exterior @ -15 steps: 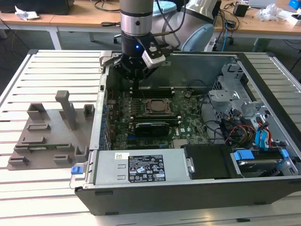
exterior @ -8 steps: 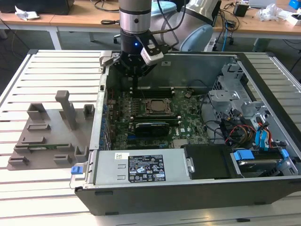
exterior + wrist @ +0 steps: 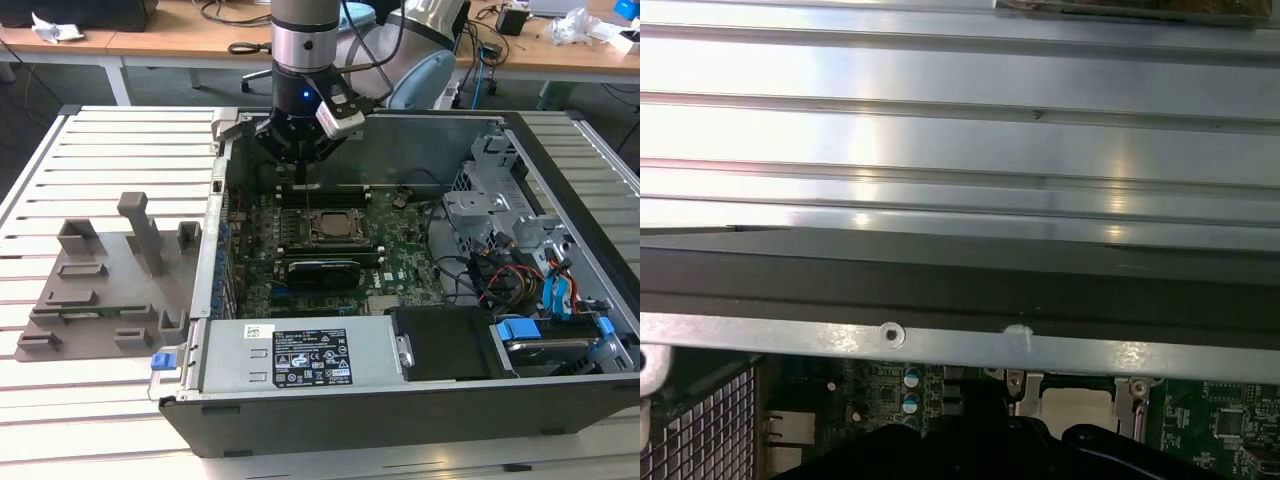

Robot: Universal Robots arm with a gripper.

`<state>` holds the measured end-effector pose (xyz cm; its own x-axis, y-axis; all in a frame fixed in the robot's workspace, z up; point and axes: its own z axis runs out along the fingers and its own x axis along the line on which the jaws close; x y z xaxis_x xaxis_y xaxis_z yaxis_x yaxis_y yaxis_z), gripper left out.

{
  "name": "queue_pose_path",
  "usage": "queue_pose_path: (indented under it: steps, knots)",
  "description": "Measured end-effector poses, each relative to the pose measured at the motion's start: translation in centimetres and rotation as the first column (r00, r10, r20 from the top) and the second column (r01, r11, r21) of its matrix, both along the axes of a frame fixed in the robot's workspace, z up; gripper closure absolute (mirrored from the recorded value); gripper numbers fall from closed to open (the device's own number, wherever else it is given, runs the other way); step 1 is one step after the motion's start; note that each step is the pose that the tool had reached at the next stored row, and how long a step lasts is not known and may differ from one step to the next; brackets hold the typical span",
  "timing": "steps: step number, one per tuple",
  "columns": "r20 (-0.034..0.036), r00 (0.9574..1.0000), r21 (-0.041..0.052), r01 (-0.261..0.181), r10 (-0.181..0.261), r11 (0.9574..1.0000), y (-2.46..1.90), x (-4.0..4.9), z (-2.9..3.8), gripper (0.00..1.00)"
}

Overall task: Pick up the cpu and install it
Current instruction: 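Install the first cpu locking lever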

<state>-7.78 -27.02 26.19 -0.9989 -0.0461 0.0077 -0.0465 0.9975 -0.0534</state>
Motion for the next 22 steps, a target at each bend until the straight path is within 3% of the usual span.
queue_pose_path:
  steps: [16,22]
  knots:
    - [-0.0041,1.0000,0.0001,0.000,0.000,1.0000,-0.03,2.83,-0.05,0.89]
    - [-0.0044,1.0000,0.0001,0.000,0.000,1.0000,-0.03,2.99,-0.05,0.89]
